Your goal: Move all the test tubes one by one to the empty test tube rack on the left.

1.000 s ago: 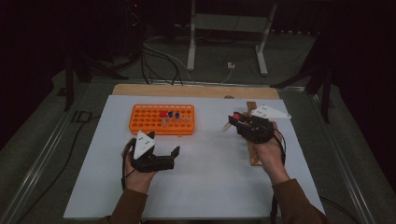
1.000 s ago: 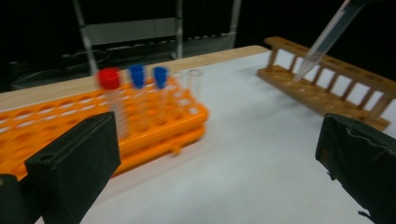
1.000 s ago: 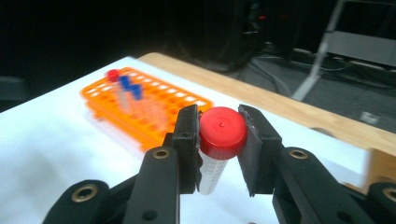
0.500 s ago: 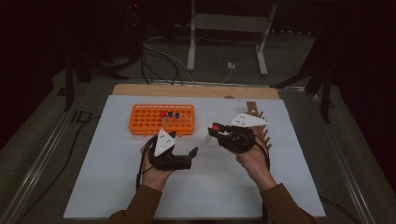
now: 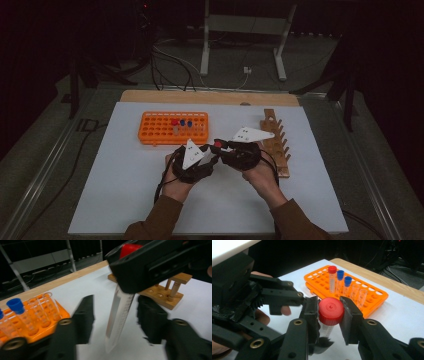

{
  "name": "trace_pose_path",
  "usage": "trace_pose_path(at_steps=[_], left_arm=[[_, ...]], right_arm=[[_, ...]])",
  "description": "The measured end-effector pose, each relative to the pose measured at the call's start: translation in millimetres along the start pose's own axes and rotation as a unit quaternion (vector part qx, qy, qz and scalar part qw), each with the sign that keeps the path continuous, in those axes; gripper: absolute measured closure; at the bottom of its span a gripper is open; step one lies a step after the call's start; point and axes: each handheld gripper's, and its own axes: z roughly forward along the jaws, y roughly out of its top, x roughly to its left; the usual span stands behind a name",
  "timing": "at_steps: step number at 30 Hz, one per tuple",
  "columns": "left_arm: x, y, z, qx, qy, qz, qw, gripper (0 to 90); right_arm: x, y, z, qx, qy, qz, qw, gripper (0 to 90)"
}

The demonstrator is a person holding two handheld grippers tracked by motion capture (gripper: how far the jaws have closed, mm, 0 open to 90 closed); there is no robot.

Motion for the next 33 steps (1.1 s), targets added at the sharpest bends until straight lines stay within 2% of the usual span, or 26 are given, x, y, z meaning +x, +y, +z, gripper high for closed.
trace_pose_path(at_steps=[5,11,16,22,24,28,33], left_arm=[[0.2,-1.7,2.2,0.015,-0.009,0.001,0.9998,71.4],[-1.6,-1.9,1.5,0.013,-0.015,0.003,0.9998,74.7],[3.5,-2.3,-0.3,0.011,-0.008,-0.006,0.9999,75.1],[14.3,-3.9,-9.4,0.001,0.007,-0.020,0.9998,75.1],[20.0,-4.8,-13.8,-0.003,0.014,-0.025,0.9996,75.1],[35.7,-8.7,-24.1,-0.013,0.038,-0.043,0.9983,75.1],[56.8,-12.4,-38.1,-0.026,0.076,-0.063,0.9948,75.1]], right_arm=[[3.0,-0.9,2.3,0.003,0.009,-0.003,0.9999,70.6],[3.3,-1.4,2.8,0.001,0.012,-0.003,0.9999,69.7],[1.3,-1.9,-0.2,-0.013,0.009,0.009,0.9998,44.6],[-2.5,-6.0,-6.7,-0.025,-0.030,0.016,0.9991,15.9],[-4.9,-8.9,-9.3,-0.026,-0.041,0.018,0.9987,13.7],[-10.1,-17.1,-14.3,-0.019,-0.061,0.020,0.9977,3.0],[-17.2,-30.3,-24.2,-0.017,-0.083,0.027,0.9960,1.3]])
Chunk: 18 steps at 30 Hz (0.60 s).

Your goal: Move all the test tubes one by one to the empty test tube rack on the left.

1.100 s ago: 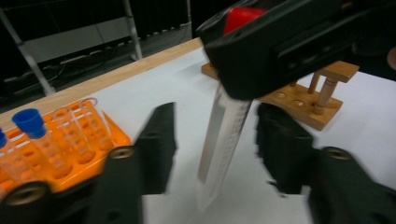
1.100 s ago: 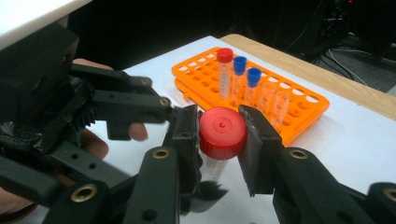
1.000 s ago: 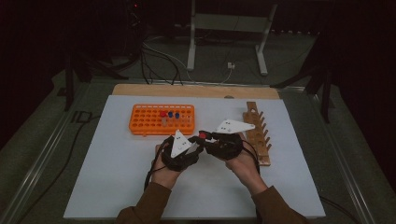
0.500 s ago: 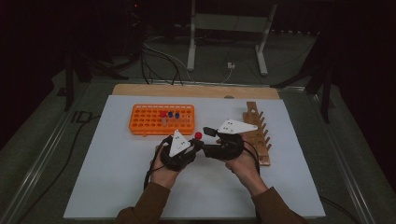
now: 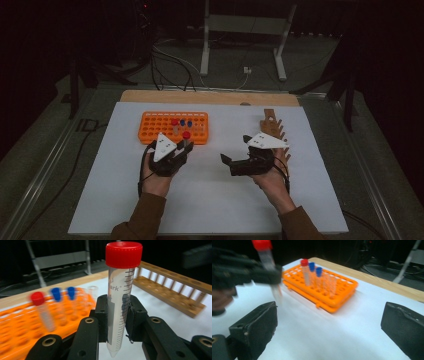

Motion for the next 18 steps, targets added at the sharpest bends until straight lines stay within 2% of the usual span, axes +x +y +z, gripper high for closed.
trace_pose_path(at_steps=[4,8,11,18], left_arm=[[19.5,0.4,-6.0,-0.008,0.034,-0.014,0.9993,75.1],[35.1,0.9,-5.4,-0.016,0.067,-0.024,0.9973,75.1],[45.4,2.6,3.4,-0.018,0.087,-0.027,0.9957,75.1],[62.9,-0.9,37.9,-0.008,0.119,-0.034,0.9923,75.1]], right_arm=[[-8.4,-8.3,-10.0,-0.002,-0.014,0.007,0.9999,1.3],[-14.9,-14.9,-18.9,-0.006,-0.023,0.011,0.9997,1.3],[-17.6,-17.9,-23.9,-0.011,-0.025,0.015,0.9995,1.3],[-20.8,-18.5,-31.2,-0.016,-0.030,0.015,0.9993,1.3]])
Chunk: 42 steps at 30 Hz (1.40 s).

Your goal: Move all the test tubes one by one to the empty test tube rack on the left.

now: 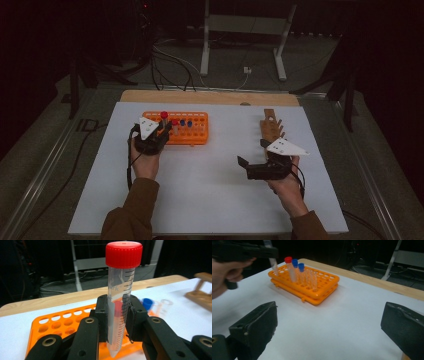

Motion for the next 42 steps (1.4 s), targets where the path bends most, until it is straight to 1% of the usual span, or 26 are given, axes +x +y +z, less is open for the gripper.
trace_pose_path(at_steps=[1,3,4,6,8,9,11,13,17,20,22,23,24,26,29,31,33,35,36,37,38,39,40,42], left_arm=[[2.0,-1.1,4.5,0.002,0.002,-0.008,1.0000,75.1],[4.8,-3.4,12.7,0.007,0.012,-0.016,0.9998,75.1],[6.4,-4.6,16.3,0.008,0.011,-0.022,0.9997,75.1],[8.2,-7.2,23.4,0.016,0.017,-0.024,0.9994,75.1],[9.9,-11.2,29.6,0.024,0.014,-0.030,0.9992,75.1],[9.7,-13.6,32.6,0.031,0.015,-0.027,0.9990,75.1],[9.9,-18.8,37.4,0.045,0.008,-0.026,0.9986,75.1],[8.6,-24.0,40.3,0.063,0.006,-0.014,0.9979,75.1],[10.4,-34.9,44.0,0.099,-0.003,-0.007,0.9950,75.5],[10.9,-35.2,44.7,0.102,-0.005,-0.010,0.9948,75.7],[12.1,-34.4,44.1,0.106,-0.007,-0.017,0.9942,74.9],[12.6,-34.0,42.8,0.109,0.001,-0.023,0.9938,71.1],[14.5,-33.6,40.7,0.112,0.003,-0.030,0.9933,64.4],[19.6,-34.0,32.7,0.110,-0.002,-0.042,0.9930,52.7],[27.1,-33.7,12.9,0.095,-0.017,-0.055,0.9938,44.1],[30.4,-33.1,-4.4,0.083,-0.028,-0.060,0.9943,34.9],[31.3,-31.9,-26.4,0.069,-0.041,-0.058,0.9950,27.4],[31.8,-30.8,-45.4,0.050,-0.051,-0.064,0.9954,19.8],[32.1,-30.3,-55.8,0.042,-0.055,-0.062,0.9957,16.4],[32.4,-30.5,-66.0,0.035,-0.060,-0.058,0.9959,16.1],[32.0,-31.1,-74.9,0.030,-0.062,-0.055,0.9961,13.9],[31.8,-32.3,-83.3,0.026,-0.064,-0.051,0.9963,8.8],[31.8,-34.0,-90.6,0.022,-0.062,-0.048,0.9967,4.8],[32.5,-37.6,-102.3,0.018,-0.063,-0.045,0.9968,0.6]], right_arm=[[-0.8,0.0,-1.3,-0.002,-0.001,-0.001,1.0000,1.3],[-2.2,-0.4,-4.5,-0.003,-0.003,0.000,1.0000,1.3],[-3.4,-0.8,-6.0,-0.005,-0.004,0.000,1.0000,1.3],[-6.1,-1.8,-9.2,-0.010,-0.006,0.001,0.9999,1.3],[-8.8,-3.3,-12.5,-0.013,-0.009,0.004,0.9999,1.3],[-10.1,-4.2,-14.0,-0.014,-0.010,0.005,0.9998,1.4],[-12.3,-5.7,-16.7,-0.016,-0.012,0.006,0.9998,1.4],[-13.9,-6.8,-18.9,-0.016,-0.014,0.006,0.9998,1.4],[-14.5,-9.0,-22.0,-0.016,-0.015,0.006,0.9997,1.5],[-13.2,-11.8,-23.4,-0.014,-0.016,0.004,0.9998,1.5],[-12.8,-14.5,-24.0,-0.015,-0.017,0.005,0.9997,1.5],[-13.1,-16.1,-24.2,-0.014,-0.016,0.006,0.9997,1.5],[-13.4,-17.7,-24.6,-0.014,-0.017,0.008,0.9997,1.5],[-14.9,-21.4,-25.8,-0.016,-0.018,0.012,0.9996,1.5],[-17.7,-26.8,-28.0,-0.015,-0.026,0.016,0.9994,1.5],[-19.7,-30.7,-30.3,-0.018,-0.028,0.019,0.9993,1.5],[-21.4,-35.4,-32.9,-0.022,-0.030,0.022,0.9991,1.5],[-23.1,-40.9,-34.9,-0.023,-0.033,0.026,0.9988,1.5],[-24.2,-43.7,-35.8,-0.024,-0.035,0.028,0.9987,1.4],[-25.3,-46.3,-36.6,-0.024,-0.037,0.031,0.9986,1.4],[-26.7,-48.5,-37.5,-0.026,-0.039,0.032,0.9984,1.4],[-28.0,-50.4,-38.4,-0.027,-0.040,0.035,0.9982,1.4],[-29.4,-51.9,-39.6,-0.028,-0.041,0.037,0.9981,1.4],[-32.1,-55.0,-42.0,-0.037,-0.044,0.042,0.9975,1.4]])
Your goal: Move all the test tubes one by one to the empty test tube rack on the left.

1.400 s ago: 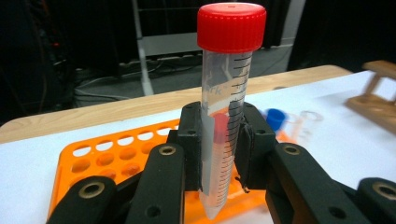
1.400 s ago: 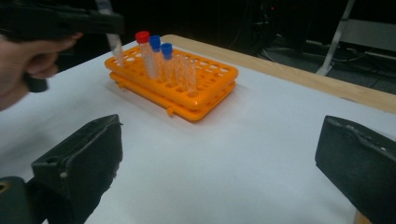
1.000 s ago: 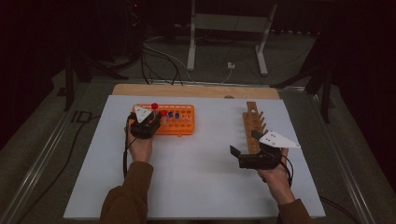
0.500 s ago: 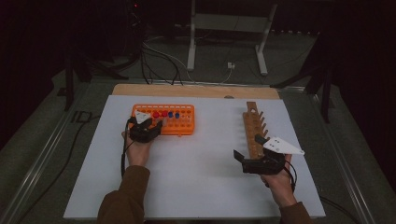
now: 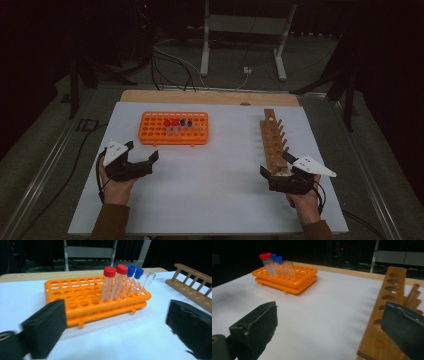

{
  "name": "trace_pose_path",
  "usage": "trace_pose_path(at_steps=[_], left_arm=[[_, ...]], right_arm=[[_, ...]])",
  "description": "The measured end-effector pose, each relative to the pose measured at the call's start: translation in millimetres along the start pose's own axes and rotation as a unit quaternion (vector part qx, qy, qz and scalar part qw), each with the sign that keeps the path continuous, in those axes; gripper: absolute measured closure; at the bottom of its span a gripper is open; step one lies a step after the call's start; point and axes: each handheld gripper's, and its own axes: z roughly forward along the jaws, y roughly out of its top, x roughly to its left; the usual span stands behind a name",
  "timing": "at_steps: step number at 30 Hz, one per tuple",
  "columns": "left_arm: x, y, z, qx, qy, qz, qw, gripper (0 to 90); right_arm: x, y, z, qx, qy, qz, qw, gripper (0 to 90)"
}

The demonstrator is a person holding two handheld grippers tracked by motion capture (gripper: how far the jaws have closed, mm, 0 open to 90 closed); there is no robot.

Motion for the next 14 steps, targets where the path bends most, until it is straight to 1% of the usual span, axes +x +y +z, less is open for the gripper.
trace_pose_path(at_steps=[2,4,5,8,10,12,14], left_arm=[[-0.5,-4.8,-9.5,-0.008,0.000,0.001,1.0000,0.6],[-1.5,-8.7,-16.1,-0.007,0.000,0.005,1.0000,0.5],[-2.4,-10.5,-19.4,-0.006,0.003,0.011,0.9999,0.5],[-5.0,-13.6,-28.2,-0.016,0.005,0.014,0.9998,0.5],[-6.6,-15.2,-31.8,-0.022,0.003,0.014,0.9996,0.5],[-7.5,-15.6,-33.2,-0.026,0.008,0.018,0.9995,0.5],[-7.1,-15.2,-33.6,-0.030,0.009,0.013,0.9994,0.5]], right_arm=[[-3.0,-3.0,-2.0,-0.004,-0.004,0.009,0.9999,0.6],[-5.5,-5.8,-4.2,-0.007,-0.005,0.017,0.9998,0.6],[-6.6,-6.9,-5.6,-0.009,-0.006,0.017,0.9998,0.5],[-9.4,-9.1,-8.5,-0.011,-0.011,0.016,0.9998,0.2],[-11.0,-10.5,-9.0,-0.011,-0.014,0.015,0.9997,0.2],[-12.2,-11.8,-7.6,-0.009,-0.014,0.015,0.9998,0.2],[-12.3,-12.4,-6.4,-0.006,-0.016,0.015,0.9997,0.2]])
